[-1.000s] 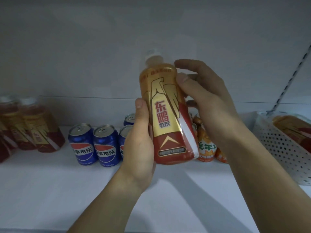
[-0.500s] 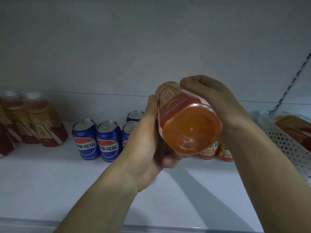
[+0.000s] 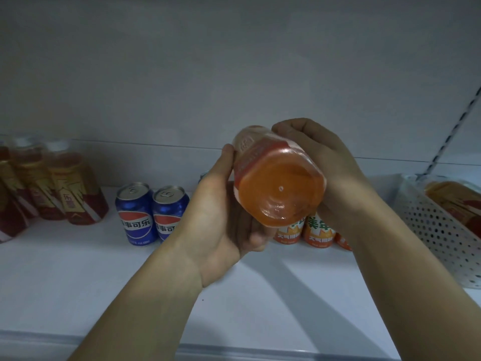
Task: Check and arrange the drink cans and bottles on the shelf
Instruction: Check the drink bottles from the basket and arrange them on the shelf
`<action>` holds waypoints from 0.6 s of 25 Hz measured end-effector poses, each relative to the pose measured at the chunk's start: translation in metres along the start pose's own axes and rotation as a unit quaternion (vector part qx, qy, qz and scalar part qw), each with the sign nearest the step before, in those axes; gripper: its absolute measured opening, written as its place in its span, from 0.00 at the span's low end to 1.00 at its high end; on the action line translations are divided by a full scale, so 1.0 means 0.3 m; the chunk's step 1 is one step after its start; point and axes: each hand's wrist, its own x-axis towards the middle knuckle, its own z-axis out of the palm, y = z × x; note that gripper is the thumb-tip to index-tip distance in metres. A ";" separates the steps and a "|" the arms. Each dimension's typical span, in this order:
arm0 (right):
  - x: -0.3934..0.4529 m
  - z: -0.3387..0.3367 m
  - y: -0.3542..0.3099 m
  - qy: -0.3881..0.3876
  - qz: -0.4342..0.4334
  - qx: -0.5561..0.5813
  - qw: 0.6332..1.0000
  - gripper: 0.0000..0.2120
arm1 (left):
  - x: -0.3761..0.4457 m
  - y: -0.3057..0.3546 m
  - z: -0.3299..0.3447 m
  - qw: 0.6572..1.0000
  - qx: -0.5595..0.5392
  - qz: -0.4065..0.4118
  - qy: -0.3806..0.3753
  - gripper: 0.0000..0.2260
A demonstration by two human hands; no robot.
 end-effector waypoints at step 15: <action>-0.005 -0.079 0.025 -0.134 -0.187 0.031 0.973 0.26 | 0.031 0.060 -0.096 0.887 0.277 0.370 0.019 0.18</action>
